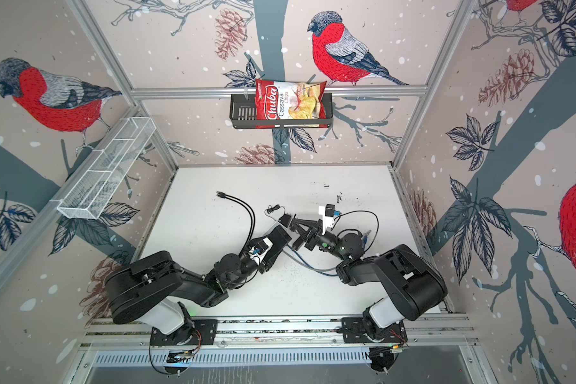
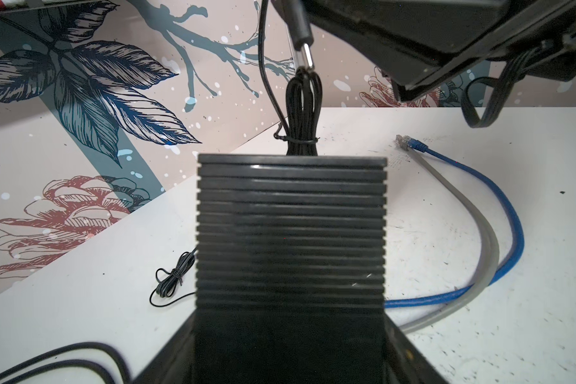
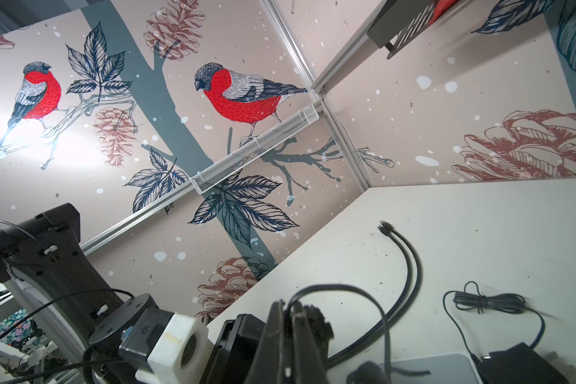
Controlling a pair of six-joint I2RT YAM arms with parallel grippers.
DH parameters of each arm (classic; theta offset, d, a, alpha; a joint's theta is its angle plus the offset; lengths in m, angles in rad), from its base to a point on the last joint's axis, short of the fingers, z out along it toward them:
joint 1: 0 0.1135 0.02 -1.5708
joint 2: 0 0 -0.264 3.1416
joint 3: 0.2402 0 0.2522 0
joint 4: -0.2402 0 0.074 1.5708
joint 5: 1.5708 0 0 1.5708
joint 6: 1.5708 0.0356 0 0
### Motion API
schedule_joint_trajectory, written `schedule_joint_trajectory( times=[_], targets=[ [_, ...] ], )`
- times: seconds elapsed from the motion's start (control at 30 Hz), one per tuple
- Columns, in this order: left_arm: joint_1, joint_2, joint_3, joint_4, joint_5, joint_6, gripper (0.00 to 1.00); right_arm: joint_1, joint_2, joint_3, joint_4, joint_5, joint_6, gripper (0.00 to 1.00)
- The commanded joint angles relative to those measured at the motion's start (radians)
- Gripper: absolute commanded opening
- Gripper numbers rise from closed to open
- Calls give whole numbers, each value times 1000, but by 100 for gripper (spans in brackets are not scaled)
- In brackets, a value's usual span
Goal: Insert the plug into the switch port
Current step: 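Push the barrel plug into the box port with the right gripper while left holds it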
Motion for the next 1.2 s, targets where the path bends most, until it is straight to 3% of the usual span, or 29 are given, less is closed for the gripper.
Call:
schedule_joint_trajectory(
  times=[0.0, 1.17],
  targets=[
    [-1, -2, -2, 107, -4, -17, 40, 17, 3, 2, 73, 15, -36, 6],
    [-2, -4, 4, 119, 15, -57, 39, 67, 102, 14, 138, 27, -31, 7]
  ],
)
